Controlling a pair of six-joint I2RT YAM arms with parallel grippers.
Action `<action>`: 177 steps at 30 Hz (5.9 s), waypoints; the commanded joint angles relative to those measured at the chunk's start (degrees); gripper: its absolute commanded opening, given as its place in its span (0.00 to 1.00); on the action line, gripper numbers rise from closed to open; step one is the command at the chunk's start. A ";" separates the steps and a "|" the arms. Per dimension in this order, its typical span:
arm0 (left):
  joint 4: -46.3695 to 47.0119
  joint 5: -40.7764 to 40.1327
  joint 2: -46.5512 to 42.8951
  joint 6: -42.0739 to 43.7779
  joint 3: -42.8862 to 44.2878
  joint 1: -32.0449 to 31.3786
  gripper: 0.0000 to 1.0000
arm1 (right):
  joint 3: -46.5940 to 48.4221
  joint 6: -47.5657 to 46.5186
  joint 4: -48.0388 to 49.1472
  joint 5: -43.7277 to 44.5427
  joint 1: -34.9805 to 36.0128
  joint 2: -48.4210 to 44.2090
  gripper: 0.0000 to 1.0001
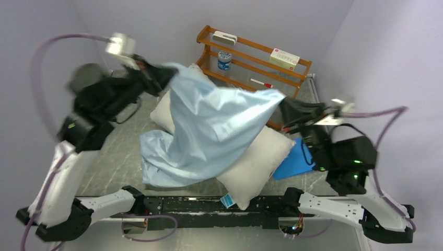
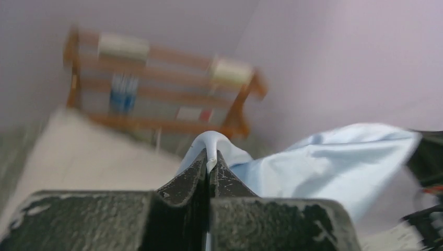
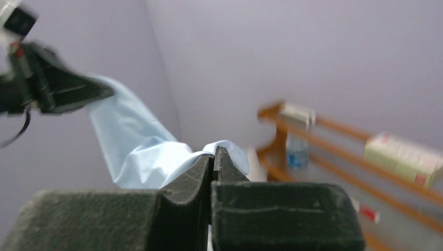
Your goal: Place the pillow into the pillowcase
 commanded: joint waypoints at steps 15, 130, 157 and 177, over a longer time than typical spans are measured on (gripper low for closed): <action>25.60 4.42 -4.93 -13.89 18.48 -0.20 0.05 | 23.26 -21.99 26.87 -12.31 -0.14 4.96 0.00; 18.88 -12.28 13.64 -11.80 -30.59 28.26 0.05 | 9.53 -15.60 -2.69 -5.11 -11.99 45.50 0.00; -0.68 -12.35 35.25 4.53 1.97 29.74 0.71 | 1.06 -10.81 -7.12 -4.34 -12.89 22.65 0.00; -2.49 -11.49 26.16 10.56 -22.73 0.79 0.81 | 1.54 -9.32 -5.23 0.15 -15.26 15.69 0.00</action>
